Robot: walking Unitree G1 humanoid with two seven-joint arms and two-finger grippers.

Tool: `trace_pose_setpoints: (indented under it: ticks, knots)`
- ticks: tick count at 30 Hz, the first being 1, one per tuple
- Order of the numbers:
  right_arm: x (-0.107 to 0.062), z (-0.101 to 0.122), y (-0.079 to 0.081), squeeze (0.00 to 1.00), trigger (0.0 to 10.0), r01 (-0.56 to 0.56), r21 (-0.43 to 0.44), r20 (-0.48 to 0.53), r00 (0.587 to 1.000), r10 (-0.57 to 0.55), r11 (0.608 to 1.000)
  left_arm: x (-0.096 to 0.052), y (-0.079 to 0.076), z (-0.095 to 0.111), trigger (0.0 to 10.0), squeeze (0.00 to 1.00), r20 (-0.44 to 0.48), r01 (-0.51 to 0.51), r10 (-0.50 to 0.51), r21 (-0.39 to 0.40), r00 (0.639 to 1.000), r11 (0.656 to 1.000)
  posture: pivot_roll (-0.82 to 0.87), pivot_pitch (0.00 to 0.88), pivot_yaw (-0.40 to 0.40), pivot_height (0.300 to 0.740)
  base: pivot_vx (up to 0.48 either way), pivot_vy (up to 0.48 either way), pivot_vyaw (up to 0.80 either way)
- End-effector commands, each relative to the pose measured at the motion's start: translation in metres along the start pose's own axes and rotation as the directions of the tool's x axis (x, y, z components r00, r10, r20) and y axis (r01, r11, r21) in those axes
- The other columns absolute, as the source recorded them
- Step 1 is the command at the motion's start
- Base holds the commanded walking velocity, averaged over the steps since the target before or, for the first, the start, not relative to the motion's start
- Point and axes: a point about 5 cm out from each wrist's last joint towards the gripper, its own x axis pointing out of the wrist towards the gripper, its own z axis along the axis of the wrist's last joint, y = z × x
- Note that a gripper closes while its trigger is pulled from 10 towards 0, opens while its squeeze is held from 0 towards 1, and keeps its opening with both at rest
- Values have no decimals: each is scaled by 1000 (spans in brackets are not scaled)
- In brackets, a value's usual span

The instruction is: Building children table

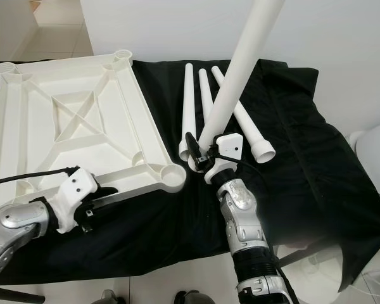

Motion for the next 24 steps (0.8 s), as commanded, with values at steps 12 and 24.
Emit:
trace_pose_setpoints:
  ticks: [12, 24]
  knots:
    - [2, 2, 0, 0, 10000, -1, -12, 16, 1000, 2, 1000, 17, -5, -2, 10000, 0, -30, 20, -19, 36, 999, 999, 11, 134, -43, 740, 0, 0, 0]
    - [2, 2, 1, 0, 10000, 4, -11, 17, 1000, -4, 1000, 36, -8, 8, 10000, 0, 2, 1, -1, 51, 1000, 999, 6, 134, -32, 740, 0, 0, 0]
